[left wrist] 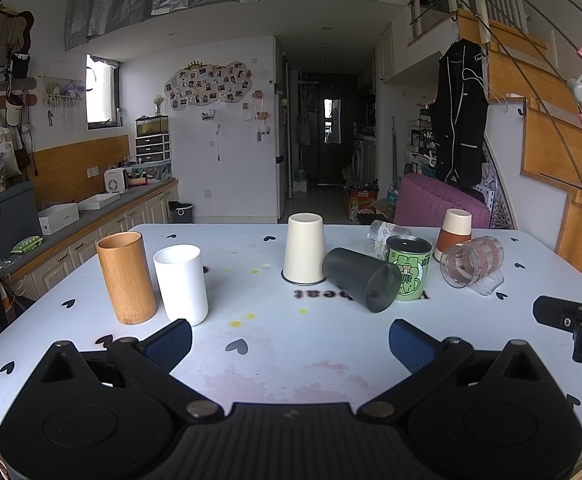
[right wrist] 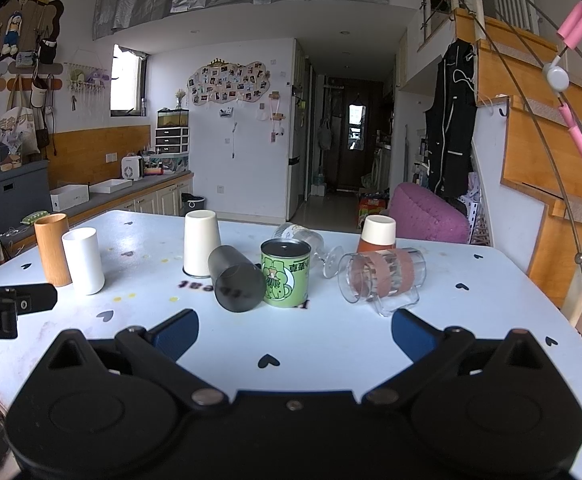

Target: Flip cup upright

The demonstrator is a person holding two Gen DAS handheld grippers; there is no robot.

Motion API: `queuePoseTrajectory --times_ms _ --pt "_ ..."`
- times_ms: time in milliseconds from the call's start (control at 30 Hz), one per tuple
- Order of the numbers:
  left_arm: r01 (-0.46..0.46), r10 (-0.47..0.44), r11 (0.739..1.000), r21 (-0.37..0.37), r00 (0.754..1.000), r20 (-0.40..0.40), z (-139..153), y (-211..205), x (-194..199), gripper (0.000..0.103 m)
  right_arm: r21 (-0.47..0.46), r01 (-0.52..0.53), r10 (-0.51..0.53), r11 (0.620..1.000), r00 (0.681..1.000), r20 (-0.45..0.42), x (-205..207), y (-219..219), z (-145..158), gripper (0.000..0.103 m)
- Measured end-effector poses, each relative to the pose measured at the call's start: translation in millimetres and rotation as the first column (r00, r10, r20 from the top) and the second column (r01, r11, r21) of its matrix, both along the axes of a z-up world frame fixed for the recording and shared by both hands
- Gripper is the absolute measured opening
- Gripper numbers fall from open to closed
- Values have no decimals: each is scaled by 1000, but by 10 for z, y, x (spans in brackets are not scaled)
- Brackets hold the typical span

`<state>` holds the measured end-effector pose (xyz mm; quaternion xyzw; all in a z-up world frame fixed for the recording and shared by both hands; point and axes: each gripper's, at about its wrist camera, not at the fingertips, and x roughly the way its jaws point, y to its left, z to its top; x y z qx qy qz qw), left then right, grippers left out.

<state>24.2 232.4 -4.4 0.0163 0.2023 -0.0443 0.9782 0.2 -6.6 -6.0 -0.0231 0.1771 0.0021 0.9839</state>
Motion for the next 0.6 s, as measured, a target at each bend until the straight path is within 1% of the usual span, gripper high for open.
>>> queuePoseTrajectory --times_ms 500,533,600 --pt "0 0 1000 0 1000 -1 -6 -4 2 103 2 -1 1 1000 1000 -2 2 0 0 103" --pt "0 0 1000 0 1000 -1 -7 -5 3 103 3 -1 1 1000 1000 -3 41 23 31 103" --pt "0 0 1000 1 1000 -1 -9 -4 4 103 7 -3 3 1000 1000 -7 48 69 -4 103"
